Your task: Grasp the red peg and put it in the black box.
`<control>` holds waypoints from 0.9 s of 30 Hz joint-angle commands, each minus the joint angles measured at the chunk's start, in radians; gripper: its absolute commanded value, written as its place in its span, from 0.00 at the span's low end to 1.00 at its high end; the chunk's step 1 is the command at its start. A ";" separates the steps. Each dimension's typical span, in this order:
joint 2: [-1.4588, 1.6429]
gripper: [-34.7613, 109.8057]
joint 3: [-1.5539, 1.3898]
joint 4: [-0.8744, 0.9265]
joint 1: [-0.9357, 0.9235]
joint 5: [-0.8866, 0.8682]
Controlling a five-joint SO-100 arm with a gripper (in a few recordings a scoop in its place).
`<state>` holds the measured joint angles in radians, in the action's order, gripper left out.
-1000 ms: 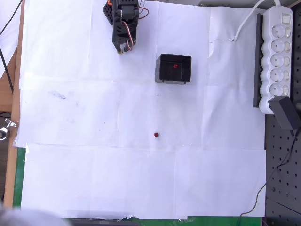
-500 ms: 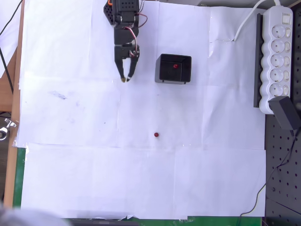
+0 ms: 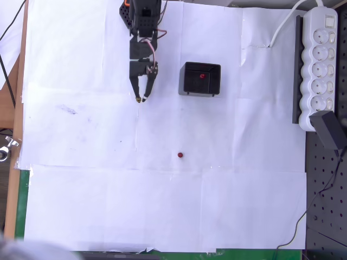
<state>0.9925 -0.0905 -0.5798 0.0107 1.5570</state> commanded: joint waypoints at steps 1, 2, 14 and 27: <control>0.077 0.24 -0.075 -0.110 -0.029 0.002; 0.115 0.24 -0.077 -0.153 -0.032 0.000; 0.568 0.24 -0.236 -0.477 -0.075 0.009; 0.718 0.30 -0.330 -0.482 -0.089 -0.012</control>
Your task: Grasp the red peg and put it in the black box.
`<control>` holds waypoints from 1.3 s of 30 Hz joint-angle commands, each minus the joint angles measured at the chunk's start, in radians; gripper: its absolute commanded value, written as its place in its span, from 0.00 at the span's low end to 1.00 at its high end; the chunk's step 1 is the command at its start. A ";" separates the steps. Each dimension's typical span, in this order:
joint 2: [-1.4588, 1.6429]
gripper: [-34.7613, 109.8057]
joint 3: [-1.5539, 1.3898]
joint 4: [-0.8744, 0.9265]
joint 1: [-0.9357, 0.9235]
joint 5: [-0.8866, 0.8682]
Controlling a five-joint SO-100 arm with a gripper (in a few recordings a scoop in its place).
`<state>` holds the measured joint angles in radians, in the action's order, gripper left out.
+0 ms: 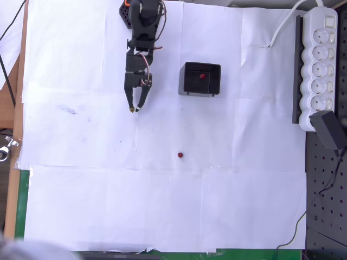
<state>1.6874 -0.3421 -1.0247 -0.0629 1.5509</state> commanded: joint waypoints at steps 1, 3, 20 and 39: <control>0.035 0.31 -0.089 -0.037 -0.017 -0.006; 0.063 0.36 -0.118 -0.031 -0.011 -0.008; 0.367 0.49 -0.594 0.149 0.140 0.153; 0.604 0.51 -0.831 0.166 0.242 0.046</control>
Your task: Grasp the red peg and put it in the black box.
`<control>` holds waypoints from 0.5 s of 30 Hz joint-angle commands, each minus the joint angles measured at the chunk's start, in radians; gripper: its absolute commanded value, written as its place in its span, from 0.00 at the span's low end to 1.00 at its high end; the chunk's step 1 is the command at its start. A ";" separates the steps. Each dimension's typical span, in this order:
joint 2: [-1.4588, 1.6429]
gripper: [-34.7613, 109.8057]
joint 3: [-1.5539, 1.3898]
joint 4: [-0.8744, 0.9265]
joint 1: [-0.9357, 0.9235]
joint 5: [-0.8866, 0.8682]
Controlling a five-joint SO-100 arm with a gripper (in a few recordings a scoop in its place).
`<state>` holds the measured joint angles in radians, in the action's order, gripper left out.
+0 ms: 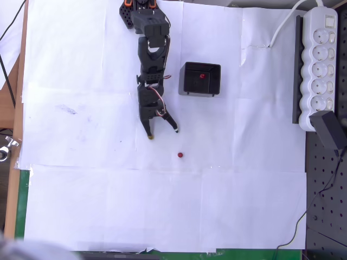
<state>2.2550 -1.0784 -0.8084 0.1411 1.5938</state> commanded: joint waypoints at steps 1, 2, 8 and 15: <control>0.074 0.51 -0.130 -0.061 0.044 0.002; 0.100 0.51 -0.163 -0.061 0.049 -0.005; 0.210 0.51 -0.282 -0.072 0.081 -0.038; 0.313 0.51 -0.479 -0.061 0.137 -0.066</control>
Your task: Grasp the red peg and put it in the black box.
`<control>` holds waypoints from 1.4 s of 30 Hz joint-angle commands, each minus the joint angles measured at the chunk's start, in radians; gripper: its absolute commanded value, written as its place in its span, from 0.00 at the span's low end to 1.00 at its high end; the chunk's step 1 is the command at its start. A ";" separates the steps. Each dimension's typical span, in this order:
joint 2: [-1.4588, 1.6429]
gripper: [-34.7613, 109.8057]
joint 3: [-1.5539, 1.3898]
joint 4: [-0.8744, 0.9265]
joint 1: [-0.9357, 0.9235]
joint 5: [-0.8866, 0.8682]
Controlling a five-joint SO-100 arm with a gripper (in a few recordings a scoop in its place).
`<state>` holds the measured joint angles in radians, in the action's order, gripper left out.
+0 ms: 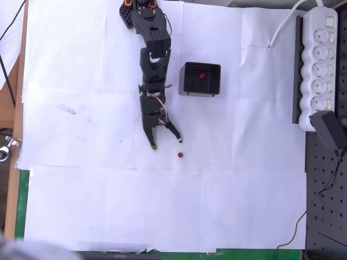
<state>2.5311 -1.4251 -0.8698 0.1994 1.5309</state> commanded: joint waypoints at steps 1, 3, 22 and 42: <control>0.038 0.51 -0.150 0.021 0.087 0.000; 0.038 0.51 -0.181 0.074 0.101 0.012; -0.006 0.51 -0.218 0.144 0.238 0.034; -0.020 0.51 -0.235 0.198 0.118 0.051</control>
<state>2.5510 -1.5938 -0.6934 0.3329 1.5677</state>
